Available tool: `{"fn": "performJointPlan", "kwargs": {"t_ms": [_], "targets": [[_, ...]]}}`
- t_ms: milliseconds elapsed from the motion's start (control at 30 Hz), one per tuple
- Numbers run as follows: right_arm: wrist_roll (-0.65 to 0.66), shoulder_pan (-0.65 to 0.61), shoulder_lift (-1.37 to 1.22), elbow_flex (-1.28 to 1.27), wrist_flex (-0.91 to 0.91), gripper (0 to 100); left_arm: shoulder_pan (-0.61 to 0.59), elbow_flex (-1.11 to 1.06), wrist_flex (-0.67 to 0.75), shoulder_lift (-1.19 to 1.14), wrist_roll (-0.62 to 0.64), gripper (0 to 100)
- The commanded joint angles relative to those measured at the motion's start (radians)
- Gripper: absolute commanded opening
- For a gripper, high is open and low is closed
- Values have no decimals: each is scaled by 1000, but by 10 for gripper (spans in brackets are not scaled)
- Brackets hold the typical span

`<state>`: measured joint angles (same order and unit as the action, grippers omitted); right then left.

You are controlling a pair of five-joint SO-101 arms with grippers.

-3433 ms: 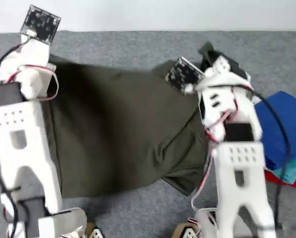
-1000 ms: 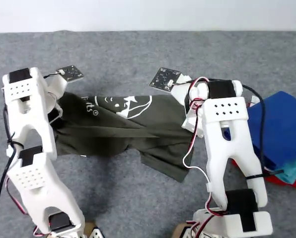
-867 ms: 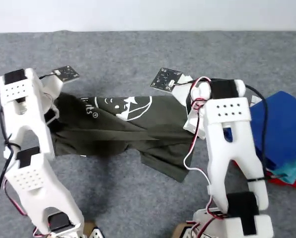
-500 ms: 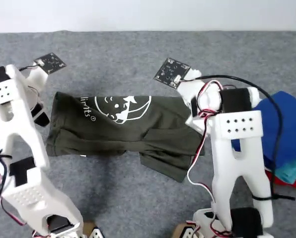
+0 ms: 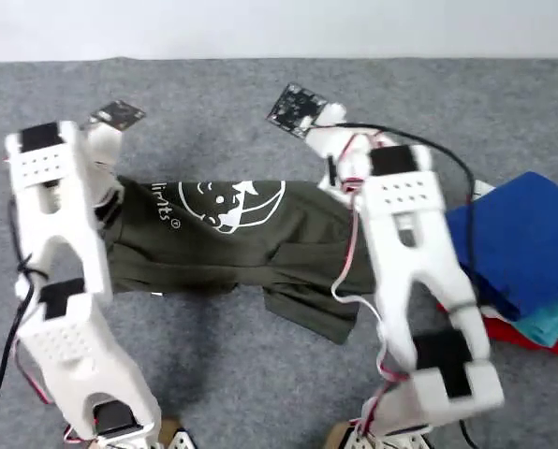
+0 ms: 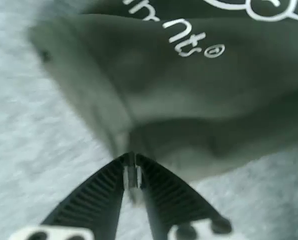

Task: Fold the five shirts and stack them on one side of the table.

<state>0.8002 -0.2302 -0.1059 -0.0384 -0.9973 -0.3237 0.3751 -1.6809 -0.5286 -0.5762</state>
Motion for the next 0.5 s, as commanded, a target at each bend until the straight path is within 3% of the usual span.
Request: {"fn": "performJointPlan", "kwargs": {"t_ms": [0, 200, 467], "targets": [[-51, -8, -154, 81, 87, 10, 9, 15, 25, -66, 41, 5], [-49, 50, -412, 295, 79, 10, -68, 16, -8, -158, 0, 5], [-51, 116, -631, 671, -107, 9, -189, 16, -74, -161, -130, 5]]}}
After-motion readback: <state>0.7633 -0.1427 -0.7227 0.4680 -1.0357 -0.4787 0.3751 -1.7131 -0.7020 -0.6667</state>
